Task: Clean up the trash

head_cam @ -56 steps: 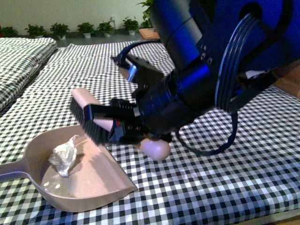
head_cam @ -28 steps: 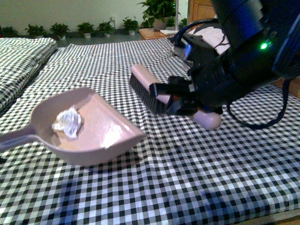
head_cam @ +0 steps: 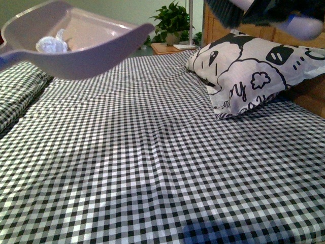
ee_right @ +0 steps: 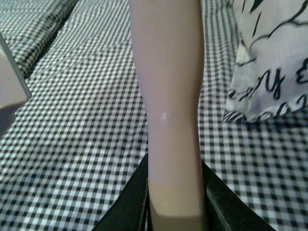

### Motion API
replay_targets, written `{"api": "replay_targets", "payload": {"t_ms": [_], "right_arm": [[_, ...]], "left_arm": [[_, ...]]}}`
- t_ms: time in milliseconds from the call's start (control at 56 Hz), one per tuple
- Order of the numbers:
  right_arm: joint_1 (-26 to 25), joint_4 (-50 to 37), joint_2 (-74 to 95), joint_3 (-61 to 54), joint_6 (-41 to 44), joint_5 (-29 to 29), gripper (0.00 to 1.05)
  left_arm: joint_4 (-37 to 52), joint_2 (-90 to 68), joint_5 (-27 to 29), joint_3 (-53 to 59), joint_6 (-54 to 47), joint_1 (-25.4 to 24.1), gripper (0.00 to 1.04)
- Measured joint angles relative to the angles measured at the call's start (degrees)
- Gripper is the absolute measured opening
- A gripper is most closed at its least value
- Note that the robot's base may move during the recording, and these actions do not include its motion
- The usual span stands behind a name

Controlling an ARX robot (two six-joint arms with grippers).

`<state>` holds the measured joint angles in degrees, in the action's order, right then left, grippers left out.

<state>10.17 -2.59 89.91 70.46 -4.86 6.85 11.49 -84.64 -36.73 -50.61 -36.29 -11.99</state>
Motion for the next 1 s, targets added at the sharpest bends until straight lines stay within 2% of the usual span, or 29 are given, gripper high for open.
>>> {"api": "replay_targets", "payload": {"t_ms": [107,161,268,375,661,786,911,1000], "right_arm": [[-0.22,-2.58,-5.55,-0.04,3.23,-2.89,0.21],[-0.22,-4.02,-8.33,-0.46,4.35,-4.46,0.21],[0.2,-6.93,-13.79,-3.72,7.52,-9.94,0.21],[0.94,-8.72,-18.82,-7.89,8.39,-13.0,0.21],[4.09,-10.88,-31.56,-15.06,11.69,-19.1,0.21],[6.67,-13.94,-35.58,-18.51,15.56,-22.99,0.21],[10.84,-20.04,-40.02,-23.96,21.49,-29.29,0.21],[12.11,-20.57,-41.59,-25.86,22.6,-30.47,0.21]], "left_arm": [[-0.5,6.29,12.48,-0.02,7.34,2.54,0.27],[-1.09,10.69,21.49,0.74,10.58,4.44,0.27],[-4.02,20.06,35.1,1.62,18.49,8.52,0.27],[-7.15,28.41,43.93,3.19,24.22,14.14,0.27],[-11.54,38.91,54.62,6.82,30.25,28.74,0.27],[-11.78,39.47,56.63,8.79,31.89,30.05,0.27],[-12.63,41.48,59.78,11.65,34.71,30.47,0.27],[-12.66,43.56,61.7,12.26,35.17,31.74,0.27]]}}
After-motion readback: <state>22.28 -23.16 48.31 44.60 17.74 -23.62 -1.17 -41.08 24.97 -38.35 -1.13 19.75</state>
